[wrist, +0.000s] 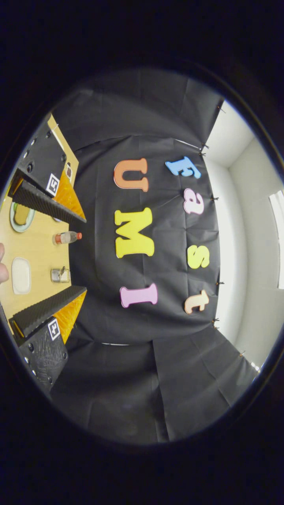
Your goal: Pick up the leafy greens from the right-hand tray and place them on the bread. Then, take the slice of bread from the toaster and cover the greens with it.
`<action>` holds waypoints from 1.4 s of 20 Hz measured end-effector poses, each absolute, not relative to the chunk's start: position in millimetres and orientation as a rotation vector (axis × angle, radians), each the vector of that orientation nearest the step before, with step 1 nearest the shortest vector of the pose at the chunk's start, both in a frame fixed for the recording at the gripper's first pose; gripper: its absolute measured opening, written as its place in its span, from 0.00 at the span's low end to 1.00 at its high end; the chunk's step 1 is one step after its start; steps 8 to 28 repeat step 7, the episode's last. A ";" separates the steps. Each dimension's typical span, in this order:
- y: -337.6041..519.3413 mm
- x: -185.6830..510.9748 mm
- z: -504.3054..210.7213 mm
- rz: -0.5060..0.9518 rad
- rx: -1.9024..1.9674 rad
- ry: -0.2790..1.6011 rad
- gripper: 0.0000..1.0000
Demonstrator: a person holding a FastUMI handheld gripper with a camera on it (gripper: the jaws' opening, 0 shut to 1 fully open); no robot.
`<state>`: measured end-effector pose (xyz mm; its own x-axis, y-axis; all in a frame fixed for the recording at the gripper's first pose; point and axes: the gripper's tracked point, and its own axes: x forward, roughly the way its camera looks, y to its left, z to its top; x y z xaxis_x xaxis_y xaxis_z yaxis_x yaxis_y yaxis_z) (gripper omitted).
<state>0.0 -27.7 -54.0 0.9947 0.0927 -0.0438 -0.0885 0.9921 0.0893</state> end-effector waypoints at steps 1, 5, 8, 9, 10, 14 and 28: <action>-27.1 -0.2 -52.0 0.089 0.084 0.042 0.96; -23.4 5.5 -48.7 0.085 0.097 0.037 0.96; -23.3 7.7 -48.8 0.082 0.097 0.038 0.96; -23.3 7.7 -48.8 0.082 0.097 0.038 0.96; -23.3 7.7 -48.8 0.082 0.097 0.038 0.96; -23.3 7.7 -48.8 0.082 0.097 0.038 0.96; -23.3 7.7 -48.8 0.082 0.097 0.038 0.96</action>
